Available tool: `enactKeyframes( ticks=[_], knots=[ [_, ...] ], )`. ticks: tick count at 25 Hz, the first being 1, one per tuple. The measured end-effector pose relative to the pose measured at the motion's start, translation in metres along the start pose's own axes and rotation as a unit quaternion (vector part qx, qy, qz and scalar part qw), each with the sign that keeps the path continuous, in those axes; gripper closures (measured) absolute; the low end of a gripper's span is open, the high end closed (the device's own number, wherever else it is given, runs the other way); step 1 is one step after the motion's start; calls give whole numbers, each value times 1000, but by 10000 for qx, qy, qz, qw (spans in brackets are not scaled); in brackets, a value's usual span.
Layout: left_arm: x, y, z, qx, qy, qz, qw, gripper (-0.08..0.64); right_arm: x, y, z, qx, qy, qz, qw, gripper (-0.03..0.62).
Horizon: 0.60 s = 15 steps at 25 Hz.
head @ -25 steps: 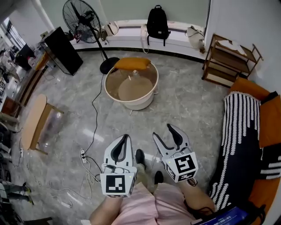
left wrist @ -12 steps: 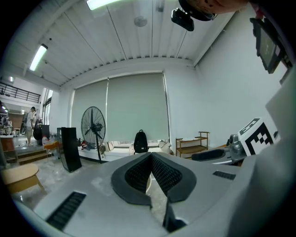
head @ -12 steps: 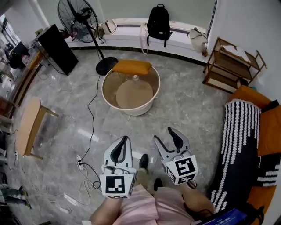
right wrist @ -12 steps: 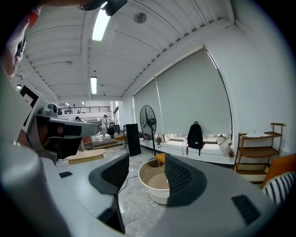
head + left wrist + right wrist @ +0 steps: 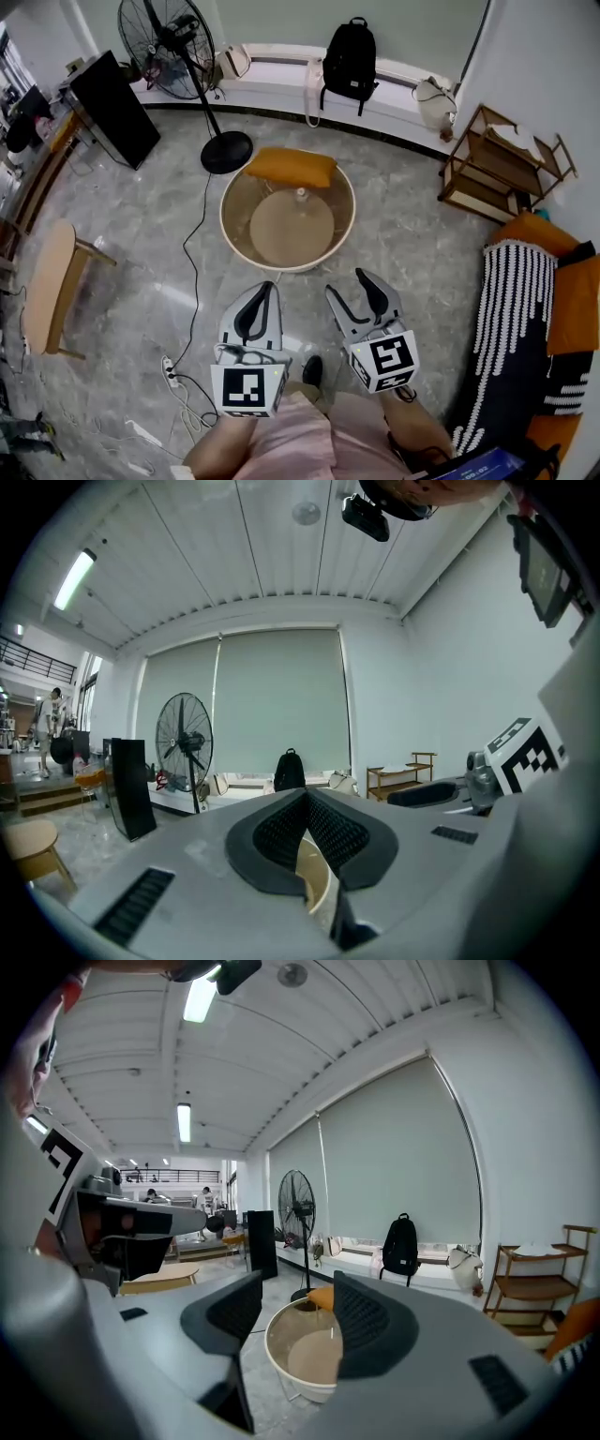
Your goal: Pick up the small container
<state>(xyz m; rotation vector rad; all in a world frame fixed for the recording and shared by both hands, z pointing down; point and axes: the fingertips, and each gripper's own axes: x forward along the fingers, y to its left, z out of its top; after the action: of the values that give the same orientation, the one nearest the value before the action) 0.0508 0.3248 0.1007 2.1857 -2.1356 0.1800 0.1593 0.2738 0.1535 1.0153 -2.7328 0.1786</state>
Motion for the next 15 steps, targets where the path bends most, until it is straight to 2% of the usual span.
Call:
enactKeyframes(
  ticks=[5, 15],
  knots=[
    [30, 32, 3, -16, 53, -55, 10000, 548, 33, -7, 18, -90, 1, -164, 9998, 356],
    [110, 53, -7, -24, 197, -233, 9995, 548, 102, -54, 22, -17, 70, -307, 9995, 357]
  ],
)
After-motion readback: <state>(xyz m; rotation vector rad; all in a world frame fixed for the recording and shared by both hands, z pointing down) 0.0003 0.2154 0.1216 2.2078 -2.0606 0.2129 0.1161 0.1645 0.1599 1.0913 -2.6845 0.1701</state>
